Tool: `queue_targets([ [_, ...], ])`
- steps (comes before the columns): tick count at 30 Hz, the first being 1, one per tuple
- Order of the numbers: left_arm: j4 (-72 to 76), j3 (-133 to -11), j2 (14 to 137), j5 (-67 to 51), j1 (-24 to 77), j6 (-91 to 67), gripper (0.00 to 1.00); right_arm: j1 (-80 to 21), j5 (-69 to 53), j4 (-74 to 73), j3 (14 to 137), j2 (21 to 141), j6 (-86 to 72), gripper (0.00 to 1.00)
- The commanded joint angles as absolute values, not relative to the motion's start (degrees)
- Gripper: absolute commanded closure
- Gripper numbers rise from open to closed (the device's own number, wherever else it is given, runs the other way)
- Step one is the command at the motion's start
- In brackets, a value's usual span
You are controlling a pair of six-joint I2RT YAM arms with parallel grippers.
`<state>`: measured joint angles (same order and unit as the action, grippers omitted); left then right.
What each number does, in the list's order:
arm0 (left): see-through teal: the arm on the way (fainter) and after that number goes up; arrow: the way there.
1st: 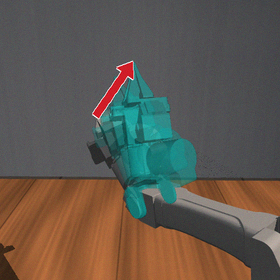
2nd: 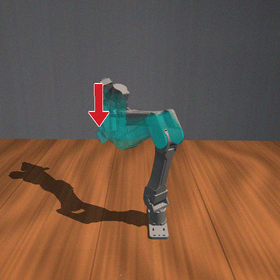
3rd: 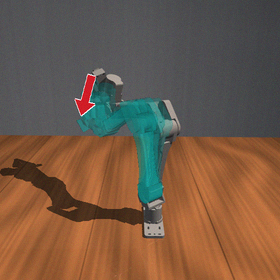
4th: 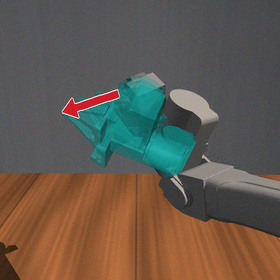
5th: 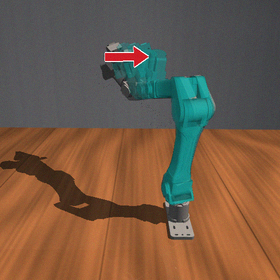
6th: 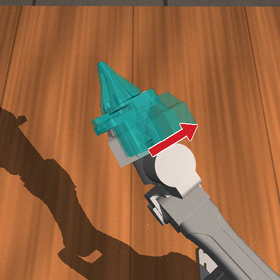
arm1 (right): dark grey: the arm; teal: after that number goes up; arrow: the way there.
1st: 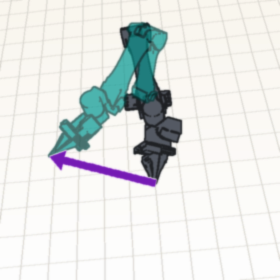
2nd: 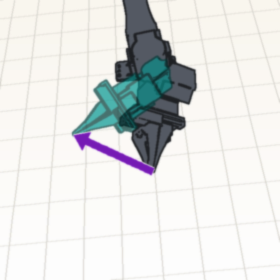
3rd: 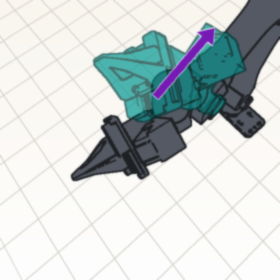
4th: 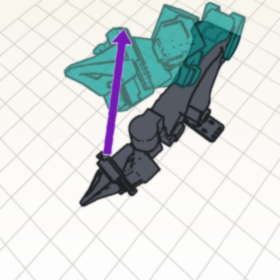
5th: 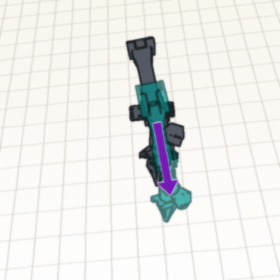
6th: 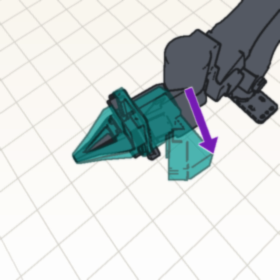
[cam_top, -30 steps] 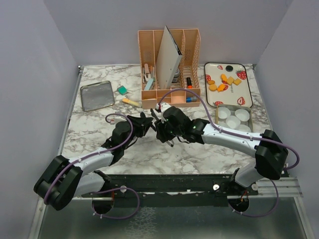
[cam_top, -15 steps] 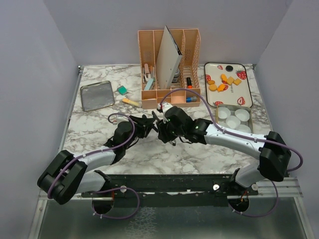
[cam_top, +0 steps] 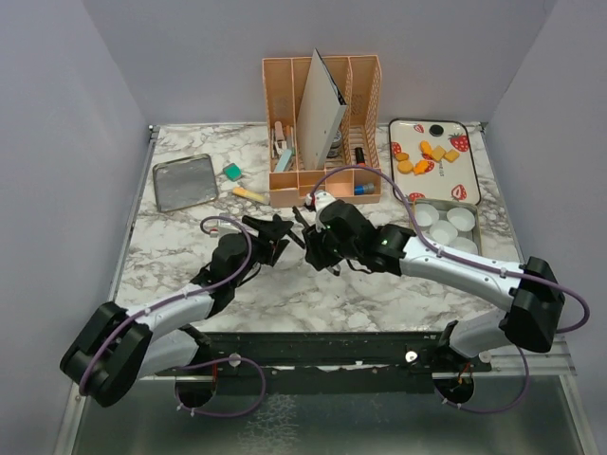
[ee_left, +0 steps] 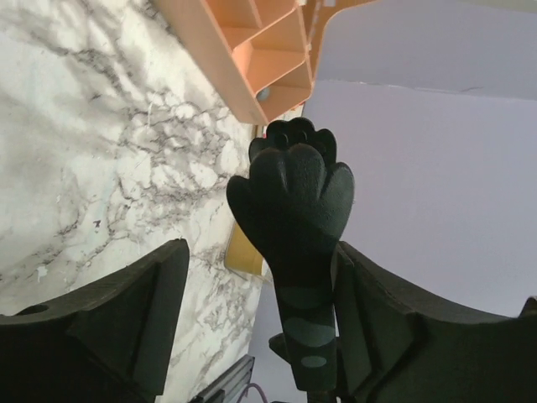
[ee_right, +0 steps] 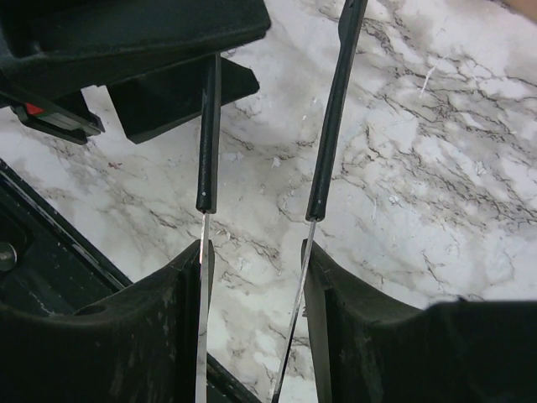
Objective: Pack the cookies
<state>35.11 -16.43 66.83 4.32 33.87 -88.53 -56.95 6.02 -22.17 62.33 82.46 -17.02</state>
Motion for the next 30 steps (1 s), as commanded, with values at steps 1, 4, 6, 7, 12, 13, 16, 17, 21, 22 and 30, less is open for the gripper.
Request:
queue_targets([
  [1,24.9,-16.7,58.5,10.6,33.8,-81.7,0.26,-57.3,11.4,-26.3,66.0,78.9,-16.6,0.53],
  [4,16.2,-18.6,51.7,14.9,33.8,-75.9,0.25,-57.2,15.6,-30.4,67.4,78.0,-16.7,0.53],
  [6,9.5,-20.8,47.0,18.7,33.8,-70.9,0.24,-57.1,18.4,-33.5,68.7,78.0,-16.8,0.53],
  [7,6.8,-22.4,44.8,20.5,33.8,-67.8,0.23,-57.1,19.8,-35.1,69.3,78.1,-16.9,0.53],
  [12,-3.9,-28.3,35.1,30.6,33.8,-52.9,0.19,-56.3,24.7,-41.5,72.8,78.8,-17.4,0.52],
  [13,-4.9,-29.3,33.5,32.5,33.8,-49.9,0.18,-56.1,25.5,-42.3,73.4,79.0,-17.4,0.52],
  [16,-5.8,-32.3,30.1,36.2,33.7,-40.2,0.16,-54.7,27.0,-44.8,75.4,79.8,-17.4,0.52],
  [17,-5.9,-33.4,29.4,36.6,33.7,-37.1,0.16,-53.9,27.4,-45.6,76.1,80.2,-17.4,0.52],
  [21,-4.6,-36.6,28.1,35.1,33.7,-24.9,0.16,-48.7,27.4,-48.6,79.0,82.1,-17.2,0.52],
  [22,-4.0,-37.0,28.1,34.2,33.7,-21.7,0.15,-47.1,27.3,-49.2,79.8,82.6,-17.0,0.52],
  [30,-1.3,-37.3,29.8,29.3,33.7,-8.1,0.13,-35.5,27.4,-51.1,84.1,88.1,-15.8,0.52],
])
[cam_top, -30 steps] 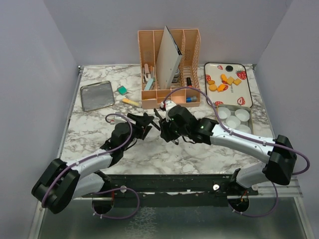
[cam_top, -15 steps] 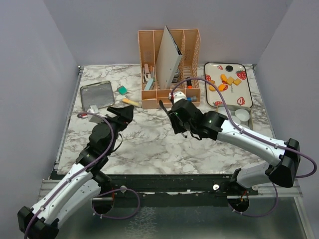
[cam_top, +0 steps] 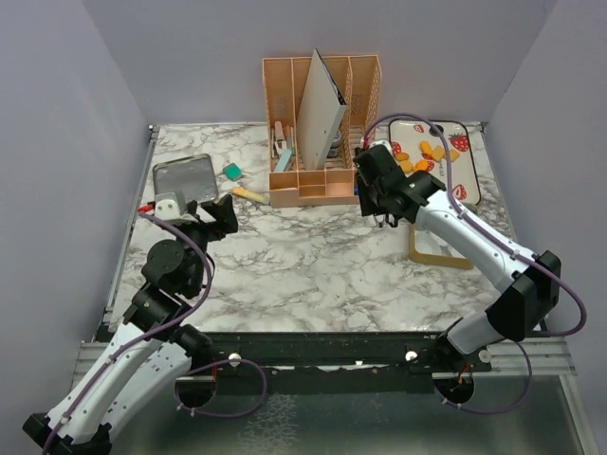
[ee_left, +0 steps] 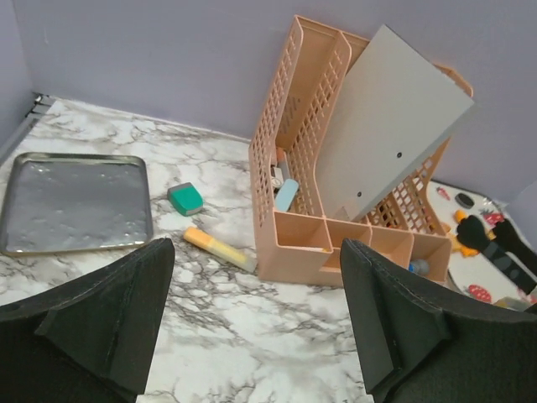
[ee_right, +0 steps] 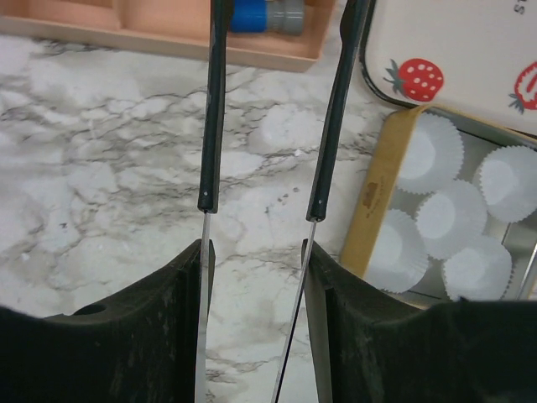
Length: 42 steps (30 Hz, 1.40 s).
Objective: Pack the cookies
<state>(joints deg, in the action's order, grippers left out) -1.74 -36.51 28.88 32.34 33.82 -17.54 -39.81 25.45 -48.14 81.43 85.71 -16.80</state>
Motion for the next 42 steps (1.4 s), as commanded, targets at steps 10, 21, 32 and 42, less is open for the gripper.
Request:
queue_targets([
  [10,-0.8,-33.9,28.6,24.0,33.7,-10.9,0.13,-18.4,21.6,-46.1,88.2,95.9,-15.4,0.52],
  [21,-0.2,-32.3,26.3,26.6,33.7,-10.5,0.13,-5.2,9.9,-42.9,97.2,108.8,-15.6,0.51],
  [32,-0.2,-31.8,25.9,26.5,33.7,-10.4,0.13,-1.3,2.3,-41.4,100.0,115.6,-16.1,0.51],
  [42,-0.2,-31.6,25.9,26.5,33.7,-10.2,0.13,-1.1,4.7,-43.9,104.4,120.1,-15.6,0.54],
])
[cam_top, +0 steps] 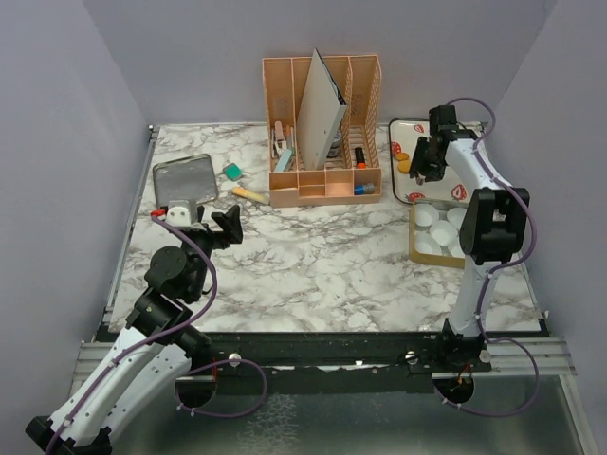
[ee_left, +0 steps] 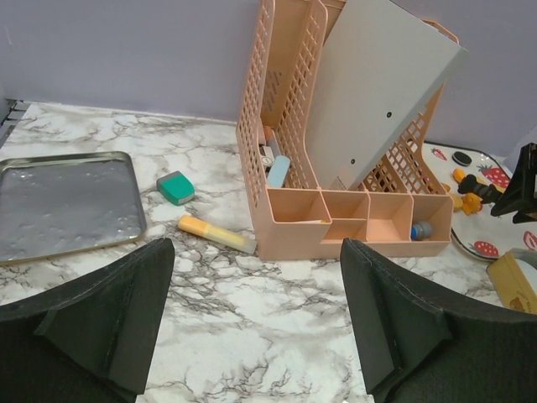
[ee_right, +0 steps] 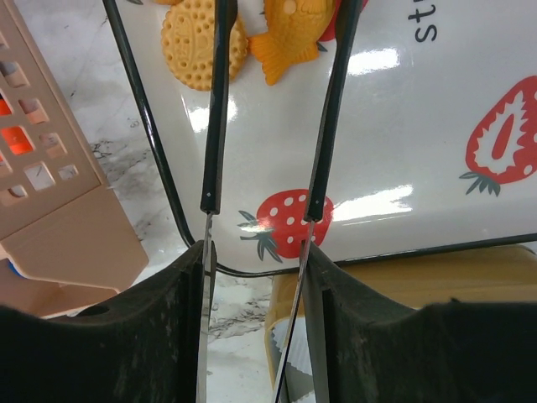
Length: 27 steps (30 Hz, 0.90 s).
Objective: Pack the cookies
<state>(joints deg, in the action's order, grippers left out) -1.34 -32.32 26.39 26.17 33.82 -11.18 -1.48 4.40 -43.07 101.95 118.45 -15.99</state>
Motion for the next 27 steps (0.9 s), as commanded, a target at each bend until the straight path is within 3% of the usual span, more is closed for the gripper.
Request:
queue_targets([
  [1,0.4,-31.6,25.8,26.5,33.7,-10.3,0.13,-1.1,4.8,-44.1,104.7,120.4,-15.6,0.55],
  [22,1.2,-31.5,25.5,26.2,33.7,-10.2,0.13,-1.1,5.7,-49.7,107.8,123.1,-13.8,0.58],
  [25,1.2,-31.6,25.4,26.2,33.7,-10.2,0.13,-1.1,6.7,-50.6,107.7,122.7,-13.4,0.64],
  [27,1.2,-31.6,25.3,26.2,33.7,-10.2,0.13,-1.1,7.1,-51.1,107.6,122.3,-13.3,0.72],
])
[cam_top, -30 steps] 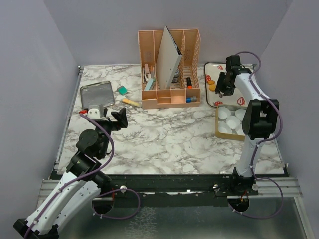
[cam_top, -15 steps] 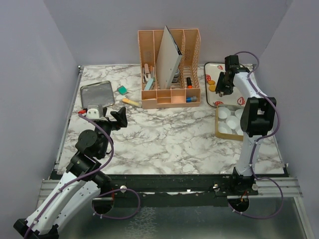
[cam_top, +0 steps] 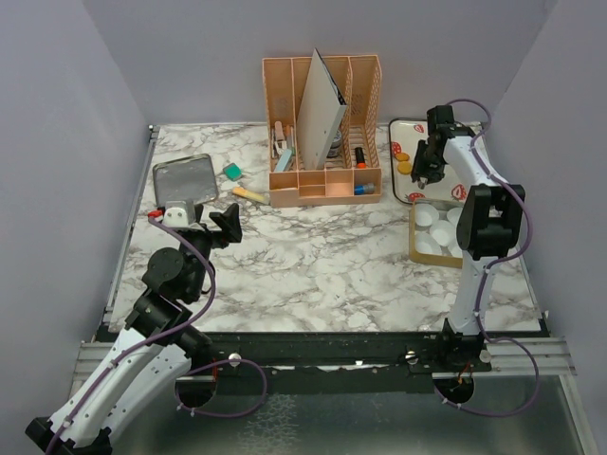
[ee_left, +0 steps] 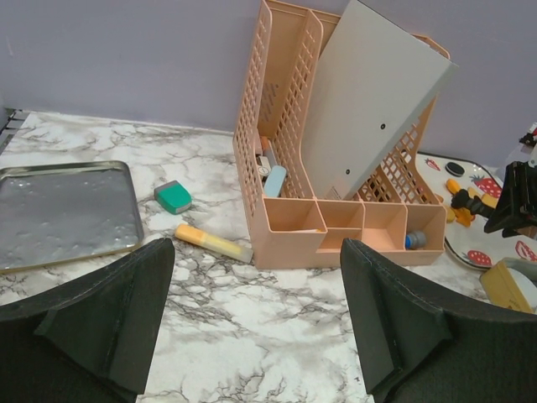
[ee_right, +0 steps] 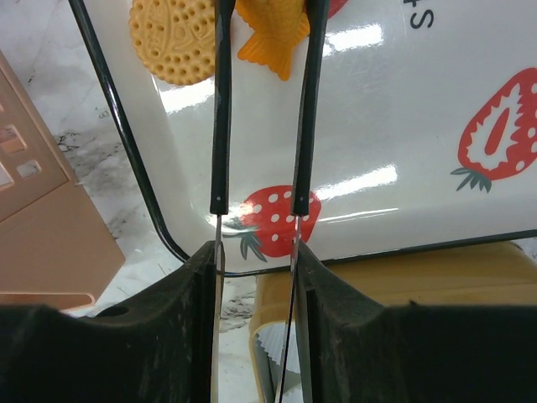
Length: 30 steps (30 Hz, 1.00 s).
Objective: Pack the cookies
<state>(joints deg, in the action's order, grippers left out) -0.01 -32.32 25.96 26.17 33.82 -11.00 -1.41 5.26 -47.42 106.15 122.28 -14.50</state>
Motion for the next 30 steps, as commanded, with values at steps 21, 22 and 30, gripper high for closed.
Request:
queue_targets([
  [21,1.4,-31.4,24.6,25.8,33.7,-10.4,0.14,-1.1,1.8,-46.8,96.9,106.1,-14.2,0.95],
  [22,1.4,-31.4,24.6,25.8,33.7,-10.4,0.14,-1.1,1.8,-46.5,96.4,105.3,-14.3,0.96],
  [30,1.5,-31.2,24.5,25.5,33.7,-10.4,0.14,-1.1,0.4,-48.7,93.3,98.0,-15.2,0.99],
])
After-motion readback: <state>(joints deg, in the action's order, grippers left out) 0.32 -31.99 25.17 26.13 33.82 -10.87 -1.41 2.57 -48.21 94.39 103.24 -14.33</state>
